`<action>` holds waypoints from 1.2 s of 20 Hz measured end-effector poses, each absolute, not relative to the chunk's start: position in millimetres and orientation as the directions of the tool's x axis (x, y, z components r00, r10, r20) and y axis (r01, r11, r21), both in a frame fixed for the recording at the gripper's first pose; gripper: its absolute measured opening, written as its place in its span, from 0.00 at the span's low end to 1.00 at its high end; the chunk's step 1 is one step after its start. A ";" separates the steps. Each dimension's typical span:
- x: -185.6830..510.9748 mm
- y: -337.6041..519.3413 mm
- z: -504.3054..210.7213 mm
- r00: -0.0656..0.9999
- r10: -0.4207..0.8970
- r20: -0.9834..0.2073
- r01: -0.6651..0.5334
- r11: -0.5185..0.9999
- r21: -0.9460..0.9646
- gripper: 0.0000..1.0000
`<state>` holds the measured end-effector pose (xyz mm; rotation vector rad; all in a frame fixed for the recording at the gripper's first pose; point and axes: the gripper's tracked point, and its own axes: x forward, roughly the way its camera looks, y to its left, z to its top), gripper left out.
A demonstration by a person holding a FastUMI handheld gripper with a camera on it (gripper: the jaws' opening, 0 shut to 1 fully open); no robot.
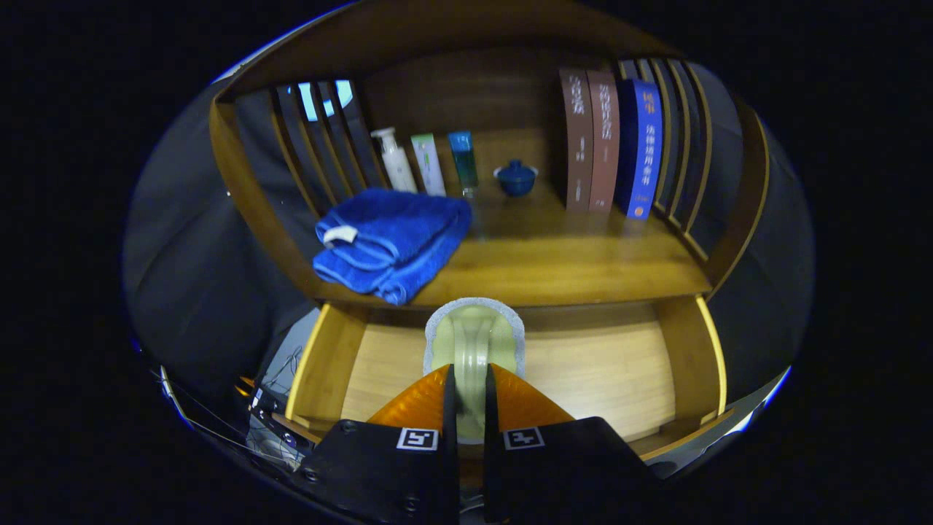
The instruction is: Pull open the drawer, take out the items inside it, and place them on the countertop above the cabinet.
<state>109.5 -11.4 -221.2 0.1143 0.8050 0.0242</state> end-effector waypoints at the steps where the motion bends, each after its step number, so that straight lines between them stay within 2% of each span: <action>1: 119.7 -14.8 -213.8 0.709 0.060 -0.703 0.027 0.993 0.112 0.18; 8: 206.4 -38.7 -203.7 0.714 0.031 -0.700 0.078 0.989 0.124 0.18; 12: 249.9 -52.3 -227.0 0.658 0.001 -0.753 0.099 0.991 0.088 0.18; 19: 287.0 -57.3 -253.4 0.594 -0.025 -0.804 0.119 0.991 0.057 0.18; 22: 295.5 -54.4 -257.8 0.598 -0.021 -0.801 0.114 0.992 0.059 0.27; 24: 294.7 -53.0 -254.9 0.605 -0.011 -0.796 0.121 0.990 0.078 0.55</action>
